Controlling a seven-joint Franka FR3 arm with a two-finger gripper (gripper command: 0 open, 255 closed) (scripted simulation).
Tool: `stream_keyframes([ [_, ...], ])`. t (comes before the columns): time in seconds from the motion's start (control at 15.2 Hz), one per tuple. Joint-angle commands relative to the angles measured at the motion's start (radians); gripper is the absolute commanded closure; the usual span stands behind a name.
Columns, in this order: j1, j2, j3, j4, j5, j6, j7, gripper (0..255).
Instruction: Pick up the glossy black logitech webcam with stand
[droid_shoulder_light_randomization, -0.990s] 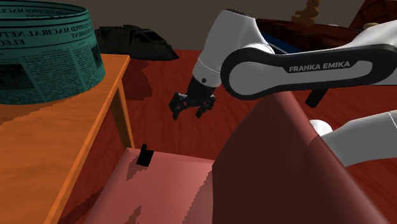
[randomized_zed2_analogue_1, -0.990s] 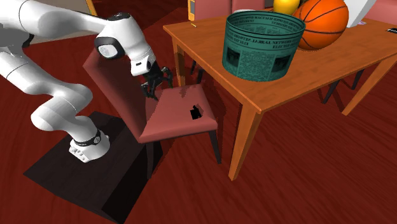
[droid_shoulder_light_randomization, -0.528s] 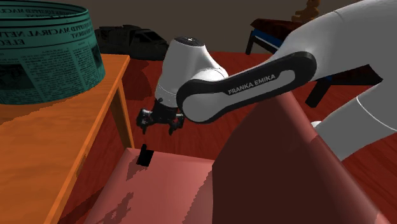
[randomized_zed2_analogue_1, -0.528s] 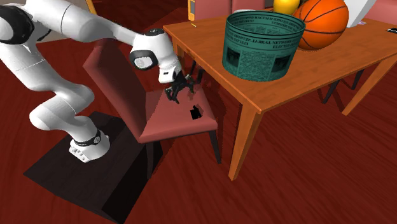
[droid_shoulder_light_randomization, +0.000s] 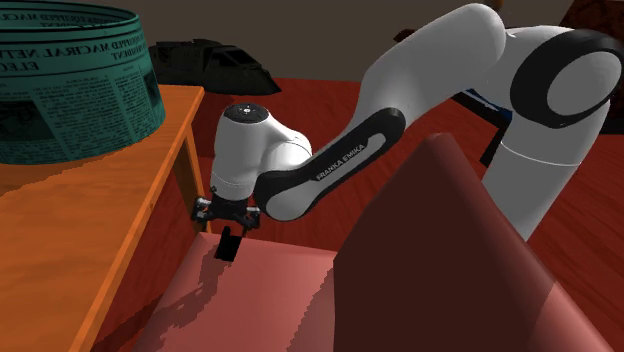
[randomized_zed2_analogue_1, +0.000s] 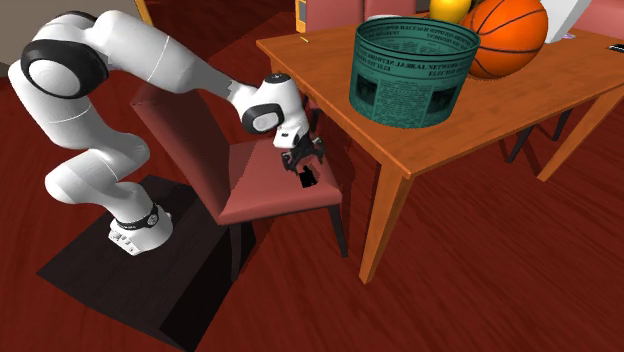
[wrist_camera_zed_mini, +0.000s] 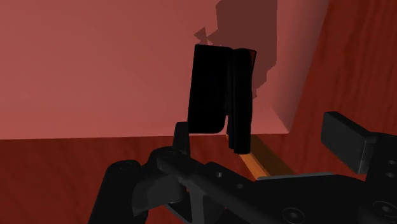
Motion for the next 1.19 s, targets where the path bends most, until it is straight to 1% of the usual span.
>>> stream_keyframes([
  [0.0,0.013,0.034,-0.013,0.001,-0.050,0.021,0.043,0],
  [0.26,0.036,0.081,-0.041,-0.010,-0.121,0.062,0.094,0],
  [0.4,0.043,0.087,-0.049,-0.011,-0.129,0.068,0.101,0],
  [0.46,0.039,0.077,-0.046,-0.028,-0.122,0.078,0.098,255],
  [0.53,0.034,0.072,-0.043,-0.026,-0.113,0.073,0.088,255],
  [0.59,0.040,0.077,-0.046,-0.026,-0.122,0.076,0.099,255],
  [0.66,0.047,0.097,-0.057,-0.019,-0.146,0.083,0.113,255],
  [0.73,0.043,0.089,-0.053,-0.025,-0.136,0.083,0.105,255],
  [0.86,0.022,0.048,-0.035,-0.060,-0.089,0.090,0.073,255],
  [0.99,0.019,0.045,-0.032,-0.052,-0.081,0.079,0.065,255],
  [1.06,0.049,0.086,-0.056,-0.012,-0.126,0.069,0.099,255],
  [1.12,0.049,0.073,-0.054,-0.010,-0.106,0.059,0.084,255],
])
